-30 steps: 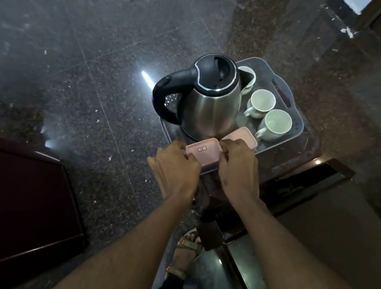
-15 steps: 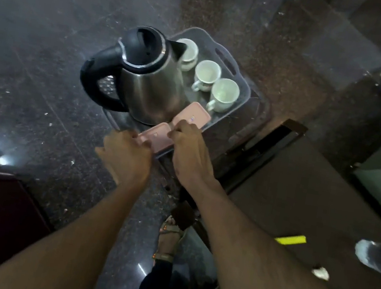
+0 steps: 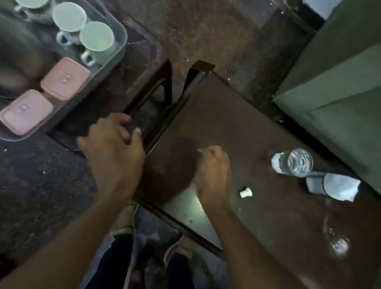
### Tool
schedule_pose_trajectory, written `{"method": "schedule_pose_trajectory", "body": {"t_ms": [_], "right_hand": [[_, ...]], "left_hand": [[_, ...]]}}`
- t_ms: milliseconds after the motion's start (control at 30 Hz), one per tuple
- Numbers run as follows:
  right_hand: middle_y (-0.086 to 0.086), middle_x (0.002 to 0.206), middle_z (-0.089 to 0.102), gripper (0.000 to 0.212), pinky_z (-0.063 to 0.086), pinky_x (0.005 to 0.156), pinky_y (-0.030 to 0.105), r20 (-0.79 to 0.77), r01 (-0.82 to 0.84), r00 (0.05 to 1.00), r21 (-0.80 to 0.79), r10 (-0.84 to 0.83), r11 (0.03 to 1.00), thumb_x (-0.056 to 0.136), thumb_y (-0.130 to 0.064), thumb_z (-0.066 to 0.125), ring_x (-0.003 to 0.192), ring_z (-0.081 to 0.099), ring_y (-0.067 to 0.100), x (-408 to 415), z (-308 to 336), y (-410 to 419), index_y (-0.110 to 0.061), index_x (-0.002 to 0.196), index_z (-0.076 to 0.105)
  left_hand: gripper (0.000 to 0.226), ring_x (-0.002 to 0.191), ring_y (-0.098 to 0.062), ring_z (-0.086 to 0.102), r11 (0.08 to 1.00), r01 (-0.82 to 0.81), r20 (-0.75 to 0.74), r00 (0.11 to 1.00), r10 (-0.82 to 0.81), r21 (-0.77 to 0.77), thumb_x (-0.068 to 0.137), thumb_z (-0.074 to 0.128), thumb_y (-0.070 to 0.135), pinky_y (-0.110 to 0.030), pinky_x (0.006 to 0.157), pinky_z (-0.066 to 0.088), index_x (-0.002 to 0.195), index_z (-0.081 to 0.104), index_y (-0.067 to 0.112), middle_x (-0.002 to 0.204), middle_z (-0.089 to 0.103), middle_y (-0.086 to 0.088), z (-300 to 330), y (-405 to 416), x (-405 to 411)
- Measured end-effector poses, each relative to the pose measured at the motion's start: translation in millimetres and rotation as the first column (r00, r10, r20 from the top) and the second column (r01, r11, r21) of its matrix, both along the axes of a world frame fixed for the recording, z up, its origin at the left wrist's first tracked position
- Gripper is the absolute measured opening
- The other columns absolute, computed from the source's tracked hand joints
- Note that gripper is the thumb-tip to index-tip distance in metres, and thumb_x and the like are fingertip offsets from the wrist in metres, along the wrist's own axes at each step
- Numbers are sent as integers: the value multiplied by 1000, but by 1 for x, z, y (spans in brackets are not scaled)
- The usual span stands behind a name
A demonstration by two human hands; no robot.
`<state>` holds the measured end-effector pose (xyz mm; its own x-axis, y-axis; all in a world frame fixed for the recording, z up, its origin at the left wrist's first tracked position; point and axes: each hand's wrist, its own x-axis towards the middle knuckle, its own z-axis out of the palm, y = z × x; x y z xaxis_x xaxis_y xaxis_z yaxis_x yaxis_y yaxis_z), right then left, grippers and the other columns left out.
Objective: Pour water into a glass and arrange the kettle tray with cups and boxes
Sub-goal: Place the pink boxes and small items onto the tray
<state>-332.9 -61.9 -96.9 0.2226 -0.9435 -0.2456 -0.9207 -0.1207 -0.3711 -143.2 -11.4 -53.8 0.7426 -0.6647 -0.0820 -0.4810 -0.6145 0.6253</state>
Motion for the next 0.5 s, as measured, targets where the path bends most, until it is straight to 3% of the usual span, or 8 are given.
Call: {"method": "schedule_pose_trajectory", "body": {"t_ms": [167, 333, 500], "right_hand": [[16, 117, 63, 35, 44, 98, 40, -143, 201, 969, -8, -200, 979, 88, 7, 55, 111, 57, 38, -124, -6, 16, -6, 114, 73], [17, 116, 64, 29, 50, 85, 39, -209, 407, 895, 27, -394, 913, 92, 1, 54, 107, 60, 38, -204, -15, 52, -5, 114, 73], [14, 125, 59, 31, 50, 86, 39, -266, 490, 857, 157, -441, 857, 93, -8, 60, 109, 60, 34, -256, -26, 108, -7, 123, 68]], "left_hand": [[26, 101, -30, 65, 959, 274, -153, 953, -261, 70, 88, 77, 23, -48, 93, 39, 114, 72, 22, 90, 66, 3, -31, -3, -115], [31, 113, -30, 64, 805, 559, -184, 828, -530, 198, 93, 70, 28, -46, 100, 37, 123, 69, 23, 111, 70, -2, -57, 7, -206], [30, 115, -31, 64, 698, 665, -184, 746, -640, 266, 93, 69, 25, -47, 103, 38, 122, 68, 19, 112, 68, -5, -76, 8, -250]]}}
